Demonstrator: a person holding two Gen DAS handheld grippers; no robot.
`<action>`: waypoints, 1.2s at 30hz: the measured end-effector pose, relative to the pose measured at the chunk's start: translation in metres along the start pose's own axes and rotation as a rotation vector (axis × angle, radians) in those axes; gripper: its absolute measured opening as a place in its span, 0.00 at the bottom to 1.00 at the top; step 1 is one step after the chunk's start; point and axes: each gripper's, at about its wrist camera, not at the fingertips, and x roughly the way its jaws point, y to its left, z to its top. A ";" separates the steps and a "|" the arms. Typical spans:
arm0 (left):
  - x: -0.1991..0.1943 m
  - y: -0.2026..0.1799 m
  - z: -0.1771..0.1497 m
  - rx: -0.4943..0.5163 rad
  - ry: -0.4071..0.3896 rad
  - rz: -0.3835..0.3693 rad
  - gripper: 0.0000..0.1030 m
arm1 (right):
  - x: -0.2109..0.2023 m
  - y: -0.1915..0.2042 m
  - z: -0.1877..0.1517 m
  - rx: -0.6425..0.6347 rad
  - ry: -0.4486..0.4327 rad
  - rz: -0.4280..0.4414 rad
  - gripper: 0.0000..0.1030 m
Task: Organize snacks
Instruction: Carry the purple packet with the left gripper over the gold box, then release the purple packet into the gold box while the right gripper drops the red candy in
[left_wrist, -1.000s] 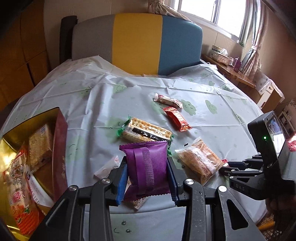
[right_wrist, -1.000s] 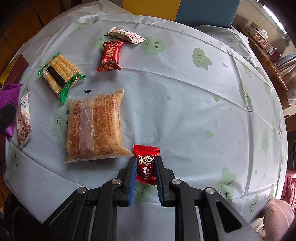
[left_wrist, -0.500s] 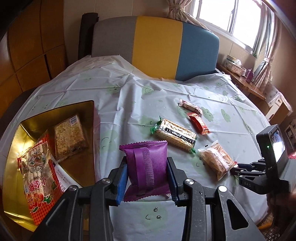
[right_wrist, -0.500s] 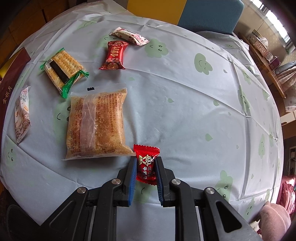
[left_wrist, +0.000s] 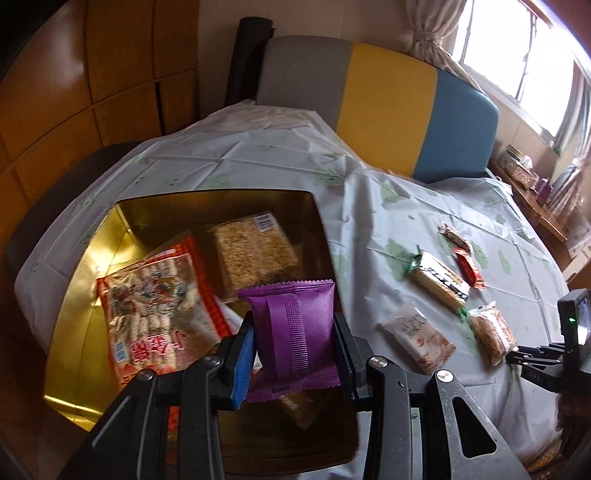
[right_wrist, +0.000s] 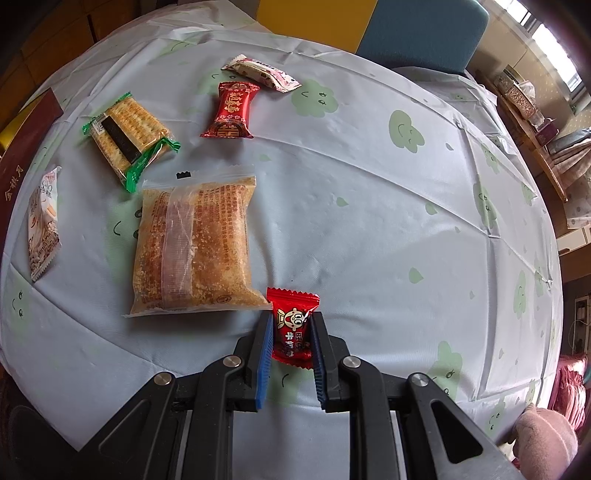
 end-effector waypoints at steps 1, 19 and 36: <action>-0.001 0.011 -0.001 -0.020 0.003 0.013 0.38 | 0.000 0.000 0.000 0.000 0.000 -0.001 0.19; 0.001 0.046 -0.041 -0.052 0.036 0.092 0.49 | 0.000 0.002 -0.001 -0.021 -0.008 -0.022 0.19; -0.004 0.025 -0.050 0.038 -0.032 0.191 0.59 | -0.002 0.002 0.000 -0.008 -0.012 -0.019 0.18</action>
